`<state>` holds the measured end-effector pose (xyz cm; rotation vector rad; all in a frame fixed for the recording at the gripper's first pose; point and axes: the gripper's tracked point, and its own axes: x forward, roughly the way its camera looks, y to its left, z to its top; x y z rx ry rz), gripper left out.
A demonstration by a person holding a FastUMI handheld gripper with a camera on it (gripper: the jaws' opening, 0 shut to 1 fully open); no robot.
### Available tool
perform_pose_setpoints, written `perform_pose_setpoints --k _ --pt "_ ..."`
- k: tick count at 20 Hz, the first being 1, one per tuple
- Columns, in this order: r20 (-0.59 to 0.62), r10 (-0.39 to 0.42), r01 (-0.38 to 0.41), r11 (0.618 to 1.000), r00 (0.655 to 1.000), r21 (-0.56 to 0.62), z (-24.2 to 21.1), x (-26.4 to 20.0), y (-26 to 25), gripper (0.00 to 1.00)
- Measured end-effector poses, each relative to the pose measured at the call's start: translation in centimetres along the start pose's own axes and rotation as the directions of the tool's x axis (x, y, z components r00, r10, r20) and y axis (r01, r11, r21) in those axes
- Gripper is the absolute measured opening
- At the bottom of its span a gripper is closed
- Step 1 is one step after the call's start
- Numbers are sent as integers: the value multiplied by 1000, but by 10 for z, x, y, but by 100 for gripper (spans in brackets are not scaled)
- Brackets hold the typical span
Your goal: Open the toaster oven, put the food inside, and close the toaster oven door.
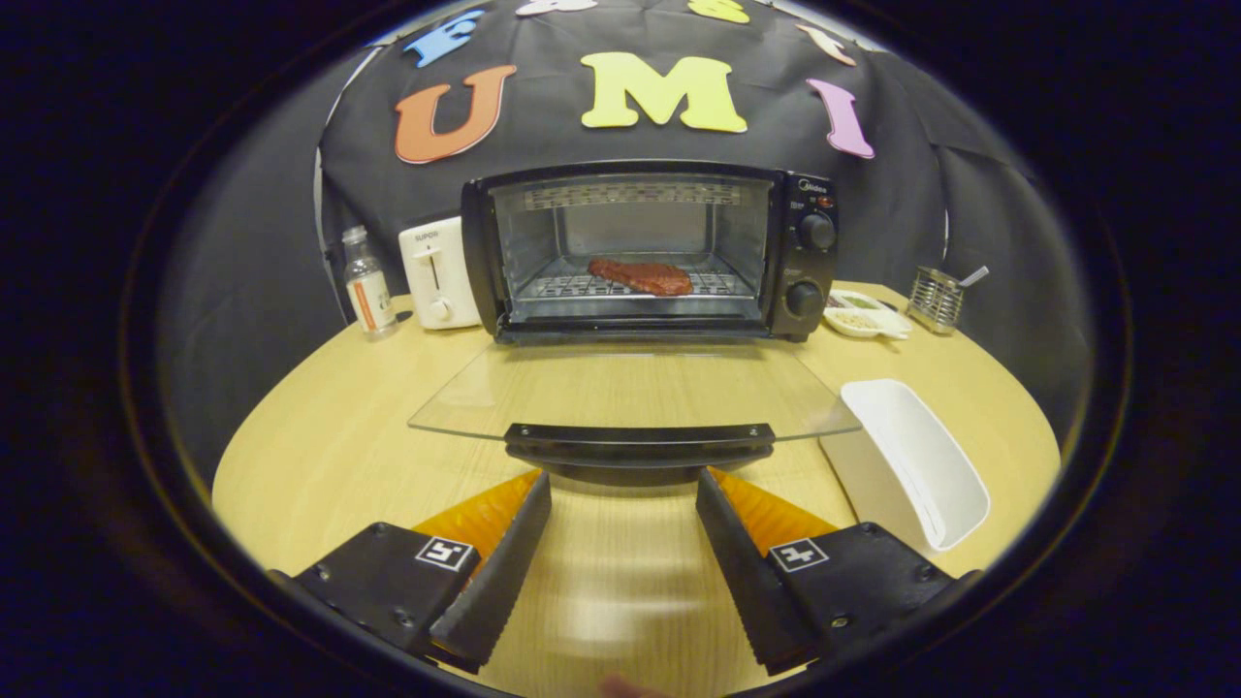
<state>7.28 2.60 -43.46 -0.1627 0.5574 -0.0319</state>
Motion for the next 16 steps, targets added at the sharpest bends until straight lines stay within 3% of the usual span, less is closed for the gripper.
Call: perform_pose_setpoints --k 9,16 --pt "12 -46 45 996 999 71 8 1 1 95" --pt "100 -50 46 998 994 42 32 -8 4 96"
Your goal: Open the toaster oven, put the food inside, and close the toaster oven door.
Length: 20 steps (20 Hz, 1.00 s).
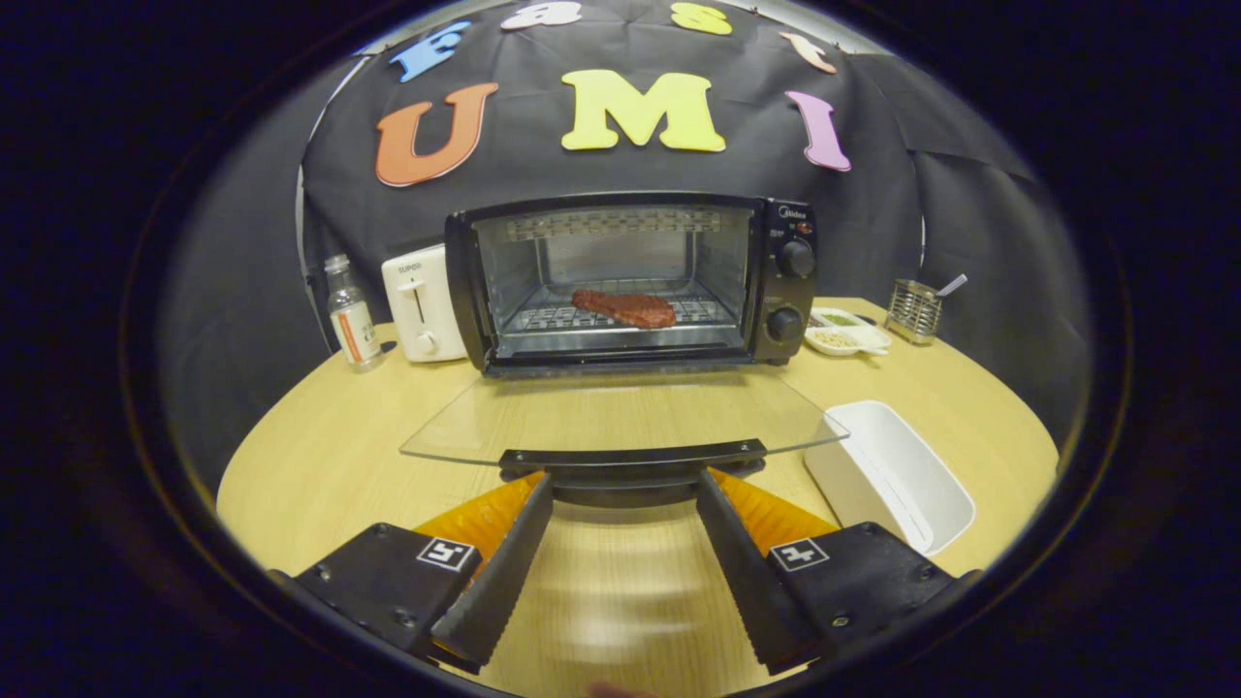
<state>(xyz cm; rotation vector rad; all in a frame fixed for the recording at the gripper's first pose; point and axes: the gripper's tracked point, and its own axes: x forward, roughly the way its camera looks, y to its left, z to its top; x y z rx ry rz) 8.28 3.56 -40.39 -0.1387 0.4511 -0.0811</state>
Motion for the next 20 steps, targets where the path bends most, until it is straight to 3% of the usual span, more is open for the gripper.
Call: perform_pose_setpoints --k 10,20 --pt "148 4 8 997 989 -79 72 -9 6 96" --pt "205 56 -48 998 977 -42 159 18 0 100"
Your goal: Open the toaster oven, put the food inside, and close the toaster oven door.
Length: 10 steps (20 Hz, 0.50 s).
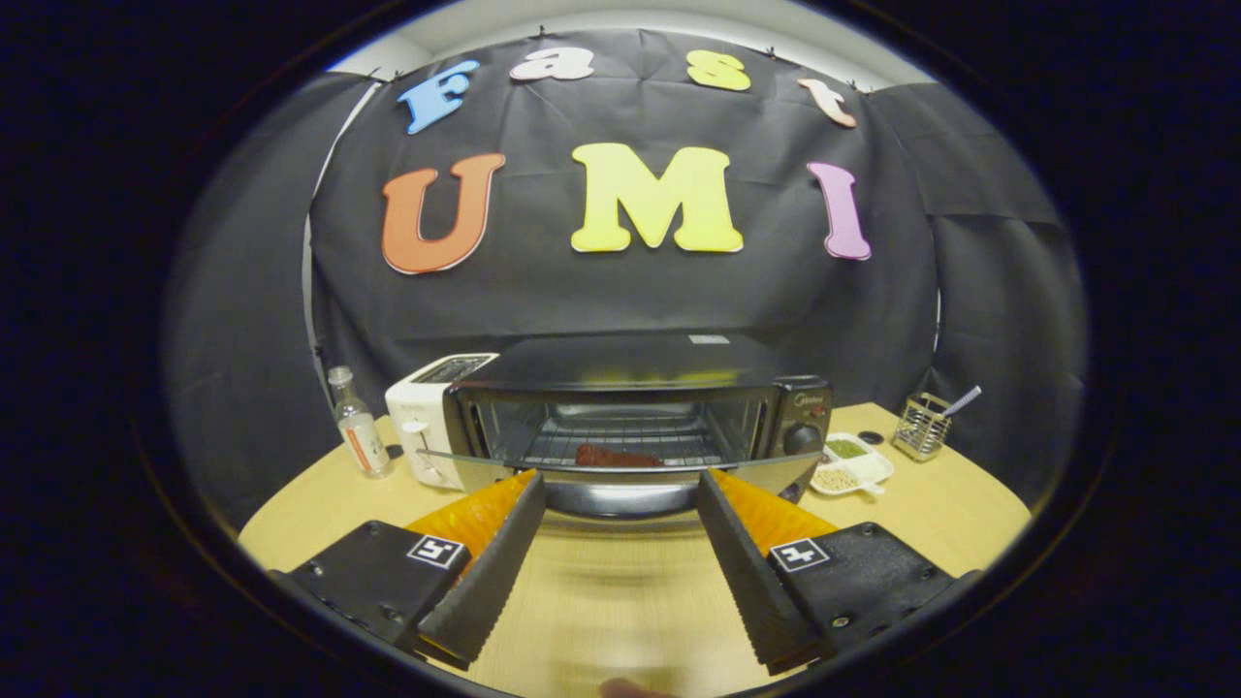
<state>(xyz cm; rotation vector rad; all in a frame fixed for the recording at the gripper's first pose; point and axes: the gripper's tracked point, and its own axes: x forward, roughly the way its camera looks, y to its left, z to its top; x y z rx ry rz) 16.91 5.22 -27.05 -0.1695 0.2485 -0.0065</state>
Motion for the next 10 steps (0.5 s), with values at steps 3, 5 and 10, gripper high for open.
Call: perform_pose_setpoints --k 3,5,10 --pt "4 -15 15 1000 1000 13 24 24 -10 99" --pt "17 -36 35 999 999 14 47 29 -21 99" --pt "106 -26 22 999 994 43 104 -18 -38 99"
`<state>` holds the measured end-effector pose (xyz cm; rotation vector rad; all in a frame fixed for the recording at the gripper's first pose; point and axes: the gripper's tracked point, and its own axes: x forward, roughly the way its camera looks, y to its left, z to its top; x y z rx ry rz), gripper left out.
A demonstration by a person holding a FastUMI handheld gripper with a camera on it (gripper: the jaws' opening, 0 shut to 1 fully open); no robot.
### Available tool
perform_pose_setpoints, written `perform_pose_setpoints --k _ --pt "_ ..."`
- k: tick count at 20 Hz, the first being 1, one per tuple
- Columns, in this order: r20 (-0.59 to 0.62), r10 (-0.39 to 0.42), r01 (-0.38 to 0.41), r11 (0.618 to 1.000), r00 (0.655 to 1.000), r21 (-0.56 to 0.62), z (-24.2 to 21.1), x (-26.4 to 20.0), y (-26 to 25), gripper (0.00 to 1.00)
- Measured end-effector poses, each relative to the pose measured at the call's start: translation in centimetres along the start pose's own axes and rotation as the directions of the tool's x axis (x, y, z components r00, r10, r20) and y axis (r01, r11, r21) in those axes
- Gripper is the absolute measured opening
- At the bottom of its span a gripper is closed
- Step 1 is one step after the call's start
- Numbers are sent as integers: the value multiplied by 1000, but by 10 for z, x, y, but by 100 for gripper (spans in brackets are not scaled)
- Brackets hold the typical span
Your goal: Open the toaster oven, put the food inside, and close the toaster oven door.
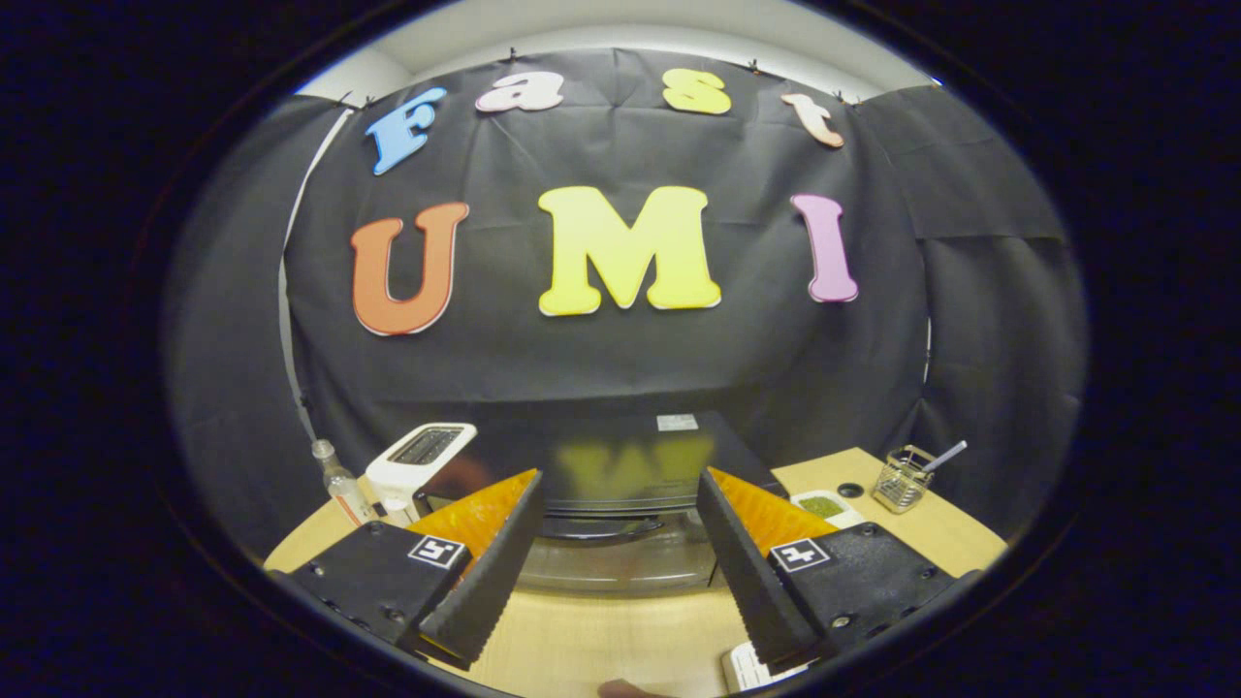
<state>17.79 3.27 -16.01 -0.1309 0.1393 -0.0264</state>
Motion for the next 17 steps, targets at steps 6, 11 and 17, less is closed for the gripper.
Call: perform_pose_setpoints --k 6,11,17 --pt "105 31 -28 999 994 -31 57 -107 -4 98" --pt "168 67 -57 996 983 -66 69 -207 -7 99" --pt "216 75 -53 993 973 -106 56 -303 -14 99"
